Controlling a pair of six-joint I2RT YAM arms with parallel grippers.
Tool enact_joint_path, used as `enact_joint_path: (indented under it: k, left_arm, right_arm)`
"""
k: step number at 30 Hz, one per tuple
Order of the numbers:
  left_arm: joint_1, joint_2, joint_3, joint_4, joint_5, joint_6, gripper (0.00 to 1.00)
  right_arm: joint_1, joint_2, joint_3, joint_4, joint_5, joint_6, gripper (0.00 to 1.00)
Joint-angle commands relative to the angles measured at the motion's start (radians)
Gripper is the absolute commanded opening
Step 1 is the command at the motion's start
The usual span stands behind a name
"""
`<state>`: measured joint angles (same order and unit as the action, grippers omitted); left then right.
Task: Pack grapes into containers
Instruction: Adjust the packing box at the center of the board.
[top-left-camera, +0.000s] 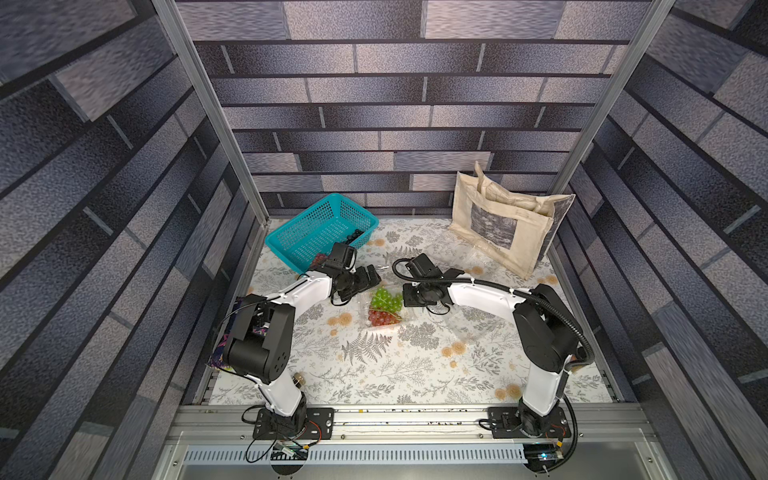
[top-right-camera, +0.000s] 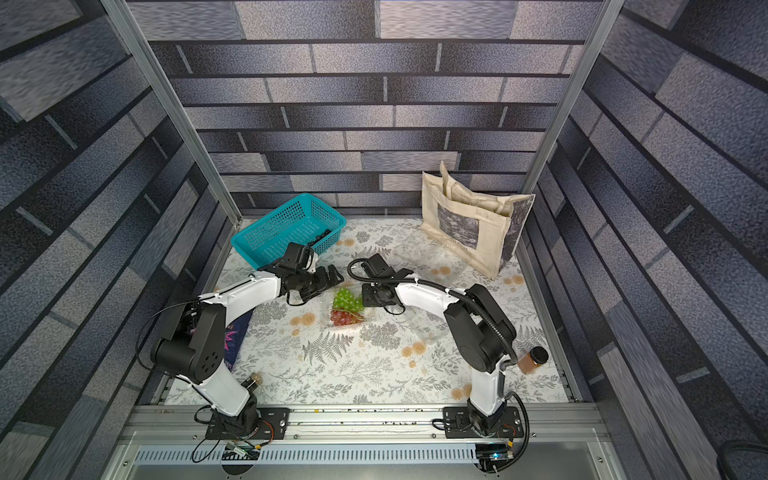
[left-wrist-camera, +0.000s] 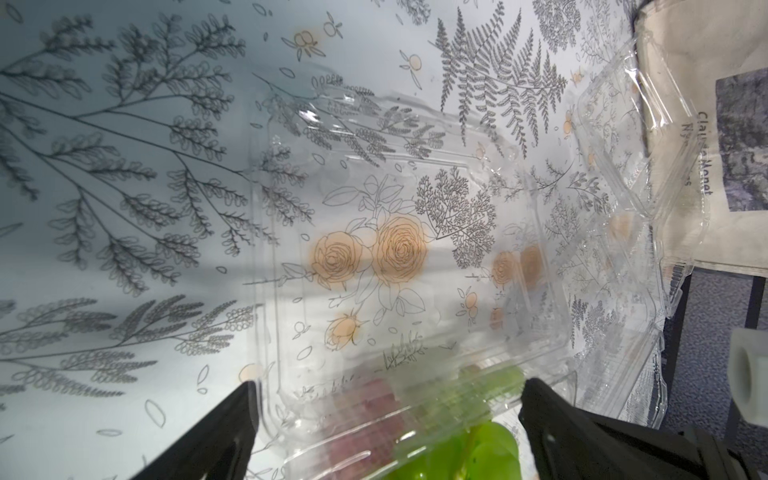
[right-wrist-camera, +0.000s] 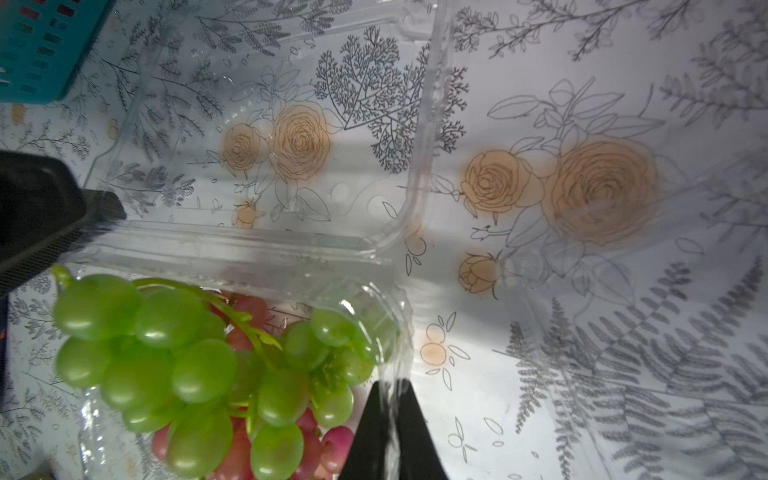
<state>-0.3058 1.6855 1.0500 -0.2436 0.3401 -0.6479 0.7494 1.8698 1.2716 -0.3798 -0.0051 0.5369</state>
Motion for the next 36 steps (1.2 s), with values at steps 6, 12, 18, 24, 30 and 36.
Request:
enact_joint_path:
  k: [6,12,18,24,30,36]
  left_arm:
    - [0.016,0.066,0.04,0.054,0.0,0.016,1.0]
    - [0.023,0.1,0.067,0.085,0.001,0.03,1.0]
    - [0.035,0.115,0.062,0.155,0.021,0.037,1.0]
    - [0.036,0.114,0.038,0.244,0.066,0.041,1.0]
    - [0.029,0.108,0.009,0.337,0.113,0.026,1.0]
    - [0.018,0.104,-0.002,0.379,0.132,0.019,1.0]
  right_arm:
    - [-0.018,0.027,0.052,-0.045,0.021,-0.069,0.19]
    - [-0.018,0.019,0.046,-0.035,0.005,-0.085,0.32]
    - [-0.019,0.015,0.046,-0.037,0.004,-0.089,0.4]
    - [-0.023,-0.011,0.039,-0.03,-0.007,-0.09,0.49]
    - [-0.027,-0.053,0.024,-0.031,0.002,-0.086,0.61]
    - [-0.034,-0.094,-0.019,-0.018,-0.003,-0.063,0.83]
